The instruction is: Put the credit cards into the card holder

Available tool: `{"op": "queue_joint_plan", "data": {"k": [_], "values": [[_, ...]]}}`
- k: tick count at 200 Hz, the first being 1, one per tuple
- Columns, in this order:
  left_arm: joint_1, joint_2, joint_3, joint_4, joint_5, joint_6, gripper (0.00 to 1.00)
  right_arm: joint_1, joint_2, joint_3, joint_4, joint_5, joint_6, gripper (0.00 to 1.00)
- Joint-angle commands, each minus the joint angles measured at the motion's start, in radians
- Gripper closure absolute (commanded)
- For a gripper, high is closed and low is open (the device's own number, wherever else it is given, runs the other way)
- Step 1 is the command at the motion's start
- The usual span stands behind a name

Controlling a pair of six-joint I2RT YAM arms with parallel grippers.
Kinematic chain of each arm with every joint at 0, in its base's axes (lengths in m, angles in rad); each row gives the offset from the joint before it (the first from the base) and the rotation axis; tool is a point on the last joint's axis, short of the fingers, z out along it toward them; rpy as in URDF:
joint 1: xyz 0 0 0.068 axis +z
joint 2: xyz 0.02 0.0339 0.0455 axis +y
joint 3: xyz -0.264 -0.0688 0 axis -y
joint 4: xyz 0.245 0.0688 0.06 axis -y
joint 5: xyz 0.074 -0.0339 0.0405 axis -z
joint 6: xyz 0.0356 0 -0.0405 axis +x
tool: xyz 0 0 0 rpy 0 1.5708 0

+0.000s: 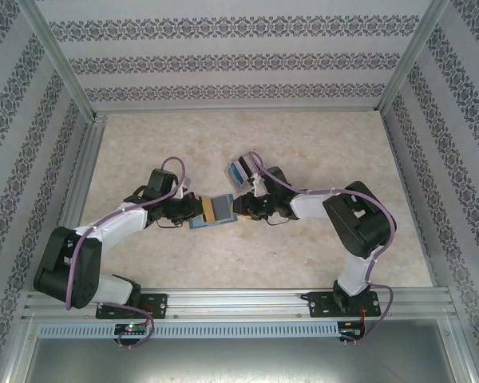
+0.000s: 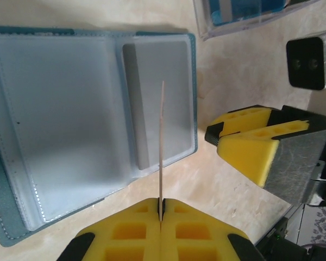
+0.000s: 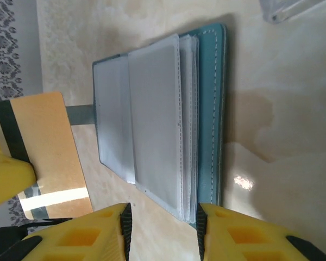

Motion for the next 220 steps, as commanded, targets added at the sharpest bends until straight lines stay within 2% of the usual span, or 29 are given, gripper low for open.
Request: {"op": "queue_joint_plan", "data": {"k": [1,68,220], "values": [[0.023,0.046,0.007,0.021,0.041,0.052,1.00,0.016,0.021,0.032,-0.014,0.014,-0.017,0.61],[0.051,0.125,0.007,0.128,0.125,0.031,1.00,0.020,0.033,0.049,-0.035,0.018,-0.020,0.61],[0.057,0.186,0.010,0.149,0.123,0.036,1.00,0.020,0.058,0.069,-0.056,0.015,-0.026,0.61]]}}
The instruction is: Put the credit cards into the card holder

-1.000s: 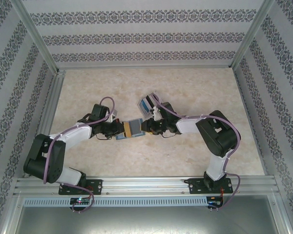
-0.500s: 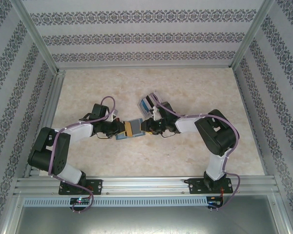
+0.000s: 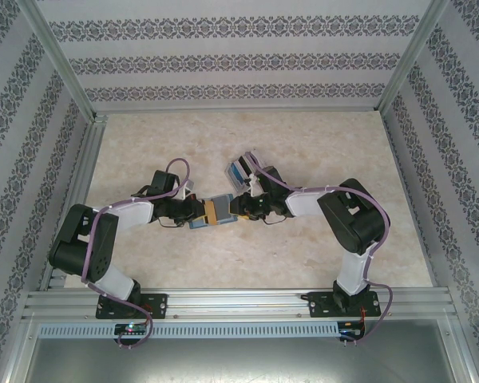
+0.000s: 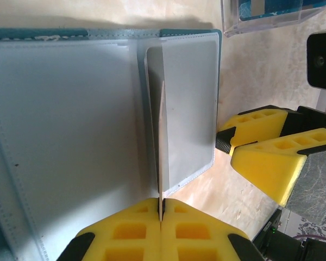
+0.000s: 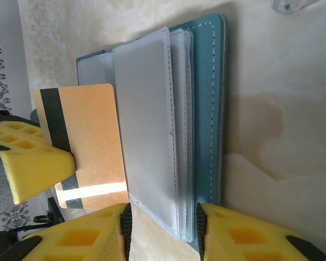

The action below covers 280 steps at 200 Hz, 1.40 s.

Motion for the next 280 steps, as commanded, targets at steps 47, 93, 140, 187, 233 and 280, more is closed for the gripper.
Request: {"op": "queue_joint_plan", "data": {"k": [47,93,140,187,233,280], "values": [[0.015,0.038,0.002,0.053,0.018,-0.003,1.00,0.012,0.018,0.017,-0.014,0.003,-0.027,0.61],[0.019,0.052,0.013,0.051,0.013,-0.003,1.00,0.011,0.022,0.023,-0.017,-0.003,-0.029,0.61],[0.023,0.070,0.014,0.057,0.009,-0.009,1.00,0.012,0.026,0.027,-0.024,-0.003,-0.030,0.61],[0.025,0.076,0.011,0.069,-0.001,-0.021,1.00,0.011,0.030,0.034,-0.027,-0.008,-0.029,0.61],[0.026,0.091,0.005,0.093,-0.004,-0.029,1.00,0.015,0.034,0.032,-0.024,-0.010,-0.027,0.61],[0.026,0.107,0.008,0.112,-0.029,-0.032,1.00,0.015,0.034,0.031,-0.027,-0.011,-0.027,0.61]]}}
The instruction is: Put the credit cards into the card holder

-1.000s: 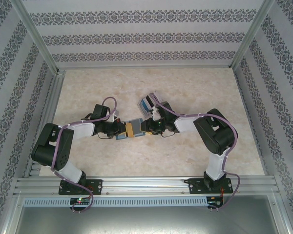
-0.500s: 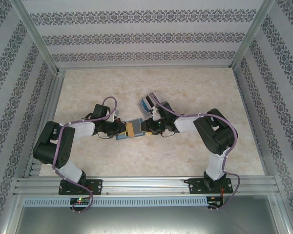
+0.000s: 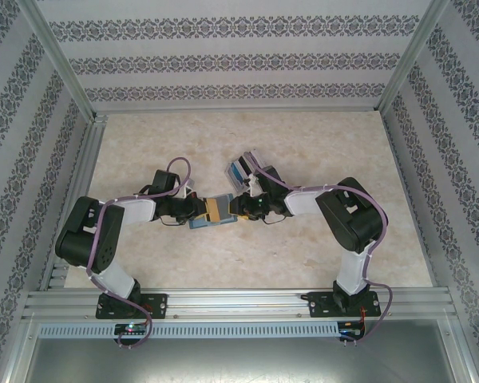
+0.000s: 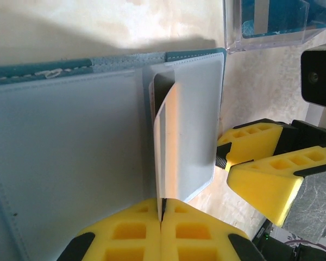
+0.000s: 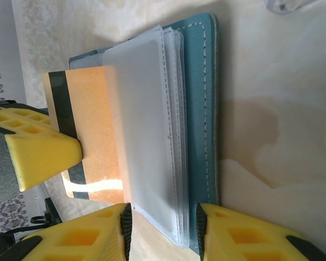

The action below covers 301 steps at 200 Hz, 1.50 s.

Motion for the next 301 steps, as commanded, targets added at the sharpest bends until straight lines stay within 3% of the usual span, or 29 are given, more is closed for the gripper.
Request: {"op": "queue_joint_plan", "data": {"k": [1,130,160,212,301], "values": [[0.013,0.029,0.003,0.016,-0.058,-0.004,1.00,0.016,0.016,0.016,-0.012,-0.009,-0.021,0.61],[-0.009,0.098,0.002,0.087,-0.043,-0.028,1.00,0.022,0.026,0.027,-0.016,-0.012,-0.019,0.61],[-0.028,0.115,0.022,0.080,-0.044,-0.028,0.94,0.023,0.025,0.029,-0.018,-0.013,-0.019,0.61],[-0.037,0.104,0.039,0.018,-0.072,-0.005,0.74,0.023,0.021,0.026,-0.025,-0.010,-0.022,0.61],[-0.036,-0.011,0.138,-0.298,-0.226,0.122,0.60,0.022,0.018,0.022,-0.028,-0.013,-0.031,0.61]]}}
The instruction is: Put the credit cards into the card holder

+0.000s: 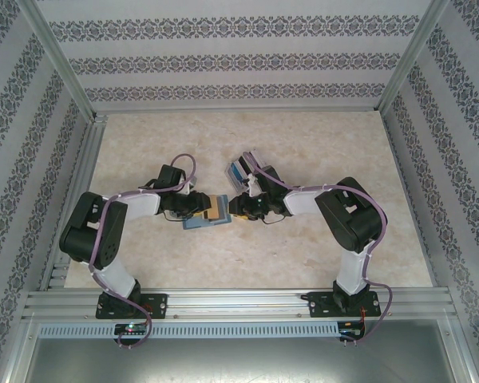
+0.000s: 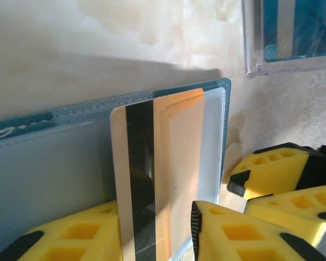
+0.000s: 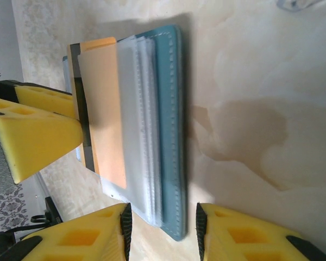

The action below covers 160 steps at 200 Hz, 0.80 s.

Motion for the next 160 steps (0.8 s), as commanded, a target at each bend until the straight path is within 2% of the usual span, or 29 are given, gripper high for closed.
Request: {"op": "queue_joint_plan", "data": {"k": [1,106,133,160], "values": [[-0.002,-0.037,0.038,-0.159,-0.087,0.069,0.60,0.016,0.013,0.013,-0.020,-0.011,-0.030,0.61],[-0.002,-0.065,0.108,-0.228,-0.073,0.061,0.57,0.015,0.008,0.021,-0.038,-0.013,-0.042,0.61],[-0.003,-0.067,0.110,-0.235,-0.082,0.058,0.62,0.016,0.002,0.016,-0.043,-0.010,-0.046,0.61],[-0.005,-0.069,0.099,-0.231,-0.075,0.056,0.73,0.015,0.003,0.016,-0.049,-0.009,-0.050,0.61]]}}
